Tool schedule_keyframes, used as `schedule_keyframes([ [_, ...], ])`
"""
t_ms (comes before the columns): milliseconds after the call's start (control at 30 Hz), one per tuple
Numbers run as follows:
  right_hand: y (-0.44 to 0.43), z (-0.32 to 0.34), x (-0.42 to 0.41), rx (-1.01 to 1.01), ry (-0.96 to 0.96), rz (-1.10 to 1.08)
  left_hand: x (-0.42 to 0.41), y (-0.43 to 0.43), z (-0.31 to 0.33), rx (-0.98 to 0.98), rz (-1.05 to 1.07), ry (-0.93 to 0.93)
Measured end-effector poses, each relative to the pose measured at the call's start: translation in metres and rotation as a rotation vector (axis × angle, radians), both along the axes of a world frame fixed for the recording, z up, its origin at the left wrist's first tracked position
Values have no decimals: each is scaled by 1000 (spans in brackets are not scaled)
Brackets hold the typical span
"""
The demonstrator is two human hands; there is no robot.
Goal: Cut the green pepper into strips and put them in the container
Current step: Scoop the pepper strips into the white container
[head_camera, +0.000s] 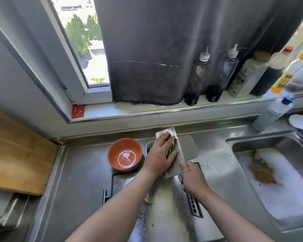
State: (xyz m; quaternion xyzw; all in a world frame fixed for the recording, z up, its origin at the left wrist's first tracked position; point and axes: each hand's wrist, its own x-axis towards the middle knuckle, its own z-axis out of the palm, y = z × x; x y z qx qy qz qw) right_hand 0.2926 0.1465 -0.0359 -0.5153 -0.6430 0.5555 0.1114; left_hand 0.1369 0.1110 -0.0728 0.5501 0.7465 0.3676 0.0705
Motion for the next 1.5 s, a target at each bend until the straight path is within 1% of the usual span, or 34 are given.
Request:
schedule_keyframes([
  [67,10,-6,-11,12,-26,-19,-11,13,-7,4,-7,-8],
  [133,19,-14,-19,67,-79,-10,-20,23,-17,17,-11,-23],
  [267,31,-31,-26,137,-164,-6,-30,33,-41,-19,-12,-89],
  [400,41,-42,-21,201,-201,-32,-39,31,-57,-29,1,-37],
  [467,45,-42,-17,215,-217,-29,-44,31,-54,-29,-6,9],
  [500,48,-41,-15,216,-220,-29,-45,30,-49,-37,-11,0],
  [600,51,-37,-13,227,-210,-35,-47,17,-34,-37,16,-118],
  [667,51,-32,-12,247,-226,-28,-49,5,-31,-43,20,-118],
  [733,50,-29,-14,257,-233,-16,-50,-5,-32,-126,-43,-49],
  [800,48,-27,-15,255,-238,1,-50,-6,-35,-265,-113,45],
  [867,46,-26,-16,247,-237,6,-49,-3,-36,-320,-107,53],
  [967,44,-26,-15,243,-234,-7,-49,1,-31,-245,-35,-29],
  [1033,43,-25,-13,246,-228,-15,-50,-1,-29,-184,-23,-37],
  [1067,44,-25,-13,249,-228,-18,-51,-4,-29,-175,-41,4],
  [1100,45,-24,-12,254,-228,-20,-52,-7,-30,-183,-68,85],
  [1133,45,-24,-12,259,-228,-19,-53,-9,-33,-214,-90,162],
  [1167,46,-23,-12,264,-227,-19,-54,-11,-36,-244,-93,198],
  [1233,46,-23,-11,267,-234,-19,-56,-14,-40,-268,-69,129],
  [1333,47,-22,-10,271,-242,-9,-54,-13,-34,-156,-45,36],
  [1400,46,-21,-11,272,-251,11,-49,-4,-21,-113,-86,37],
  [1500,43,-21,-15,270,-263,41,-43,18,-7,-205,-234,98],
])
